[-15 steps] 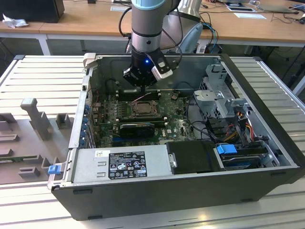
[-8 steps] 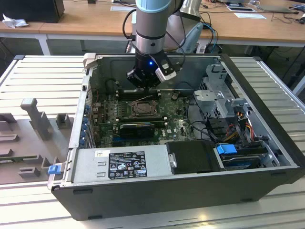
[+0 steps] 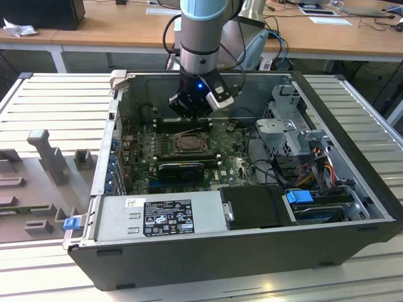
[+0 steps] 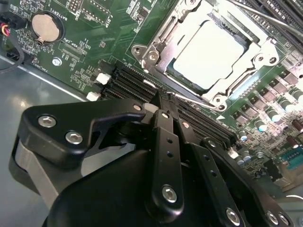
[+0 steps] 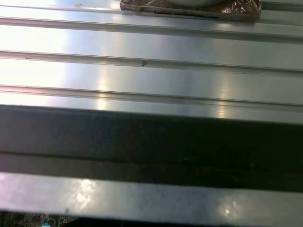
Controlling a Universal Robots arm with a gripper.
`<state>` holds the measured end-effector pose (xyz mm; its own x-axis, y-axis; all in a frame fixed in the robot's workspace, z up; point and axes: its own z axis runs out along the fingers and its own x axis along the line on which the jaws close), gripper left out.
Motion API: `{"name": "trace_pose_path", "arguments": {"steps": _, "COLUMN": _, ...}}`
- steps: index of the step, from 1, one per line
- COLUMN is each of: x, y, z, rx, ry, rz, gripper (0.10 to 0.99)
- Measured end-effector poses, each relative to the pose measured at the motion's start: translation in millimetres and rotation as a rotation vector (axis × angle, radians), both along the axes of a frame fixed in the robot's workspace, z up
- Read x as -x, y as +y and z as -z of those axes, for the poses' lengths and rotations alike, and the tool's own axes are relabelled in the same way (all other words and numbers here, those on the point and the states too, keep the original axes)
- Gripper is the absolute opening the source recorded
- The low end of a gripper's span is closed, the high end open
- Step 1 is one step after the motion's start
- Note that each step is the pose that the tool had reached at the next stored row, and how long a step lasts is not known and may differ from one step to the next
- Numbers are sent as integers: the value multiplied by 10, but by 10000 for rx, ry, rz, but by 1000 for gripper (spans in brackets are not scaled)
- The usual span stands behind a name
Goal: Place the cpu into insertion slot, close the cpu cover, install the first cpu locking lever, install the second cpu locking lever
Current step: 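Install the first cpu locking lever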
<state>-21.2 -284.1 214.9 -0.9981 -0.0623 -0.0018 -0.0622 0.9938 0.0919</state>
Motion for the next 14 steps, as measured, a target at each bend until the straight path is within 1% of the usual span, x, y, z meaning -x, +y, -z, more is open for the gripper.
{"name": "trace_pose_path", "arguments": {"steps": 6, "x": -32, "y": -1, "z": 28, "rx": -2, "ry": -1, "rz": 4, "gripper": 106}}
{"name": "trace_pose_path", "arguments": {"steps": 11, "x": -49, "y": -1, "z": 86, "rx": 2, "ry": -1, "rz": 4, "gripper": 106}}
{"name": "trace_pose_path", "arguments": {"steps": 14, "x": -53, "y": -1, "z": 103, "rx": 18, "ry": -1, "rz": 6, "gripper": 106}}
